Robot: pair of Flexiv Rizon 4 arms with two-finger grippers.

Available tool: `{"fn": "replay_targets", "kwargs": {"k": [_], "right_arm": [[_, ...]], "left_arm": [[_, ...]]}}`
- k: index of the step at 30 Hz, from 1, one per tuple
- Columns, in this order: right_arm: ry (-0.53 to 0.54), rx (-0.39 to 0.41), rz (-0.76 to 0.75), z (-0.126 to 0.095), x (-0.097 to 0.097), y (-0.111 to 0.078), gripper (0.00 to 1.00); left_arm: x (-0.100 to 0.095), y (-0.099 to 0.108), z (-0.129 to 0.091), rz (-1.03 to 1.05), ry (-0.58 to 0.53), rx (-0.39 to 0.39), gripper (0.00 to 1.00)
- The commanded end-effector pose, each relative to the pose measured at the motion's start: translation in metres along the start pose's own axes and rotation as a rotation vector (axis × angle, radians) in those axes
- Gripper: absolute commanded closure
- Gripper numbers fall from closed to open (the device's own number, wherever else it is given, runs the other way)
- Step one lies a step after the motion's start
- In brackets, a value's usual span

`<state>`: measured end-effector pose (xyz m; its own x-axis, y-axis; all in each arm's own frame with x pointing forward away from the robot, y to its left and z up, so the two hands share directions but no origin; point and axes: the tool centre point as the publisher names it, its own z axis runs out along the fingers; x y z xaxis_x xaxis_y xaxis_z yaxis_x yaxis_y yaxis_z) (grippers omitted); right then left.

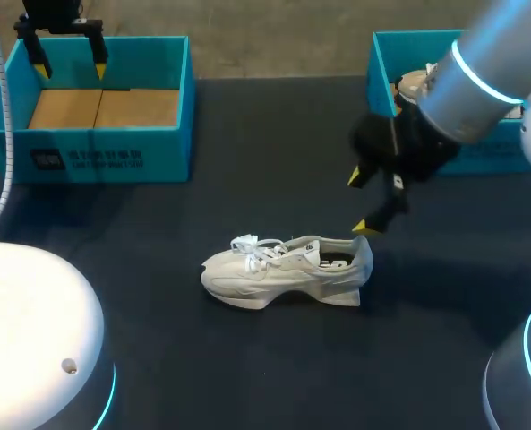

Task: Take the shoe out of the shoebox, open the shoe tongue, remove and reinsert the insole, then place the shoe into the shoebox

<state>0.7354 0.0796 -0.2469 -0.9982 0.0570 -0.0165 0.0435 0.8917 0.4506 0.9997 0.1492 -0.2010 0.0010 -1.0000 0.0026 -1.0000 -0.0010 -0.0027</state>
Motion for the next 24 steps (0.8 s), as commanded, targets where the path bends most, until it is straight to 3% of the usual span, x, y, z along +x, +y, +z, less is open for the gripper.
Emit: {"fn": "replay_targets", "kwargs": {"k": [1, 9, 24], "right_arm": [[-0.016, -0.159, 0.0, 0.005, 0.002, -0.015, 0.0], [-0.002, -0.224, -0.029, 0.007, 0.002, -0.031, 0.0], [0.001, -0.221, -0.03, 0.007, 0.004, -0.031, 0.0]], "left_arm": [[0.0, 0.0, 0.0, 0.0, -0.001, -0.001, 0.0], [0.0, 0.0, 0.0, 0.0, -0.001, -0.001, 0.0], [0.0, 0.0, 0.0, 0.0, -0.001, -0.001, 0.0]]}}
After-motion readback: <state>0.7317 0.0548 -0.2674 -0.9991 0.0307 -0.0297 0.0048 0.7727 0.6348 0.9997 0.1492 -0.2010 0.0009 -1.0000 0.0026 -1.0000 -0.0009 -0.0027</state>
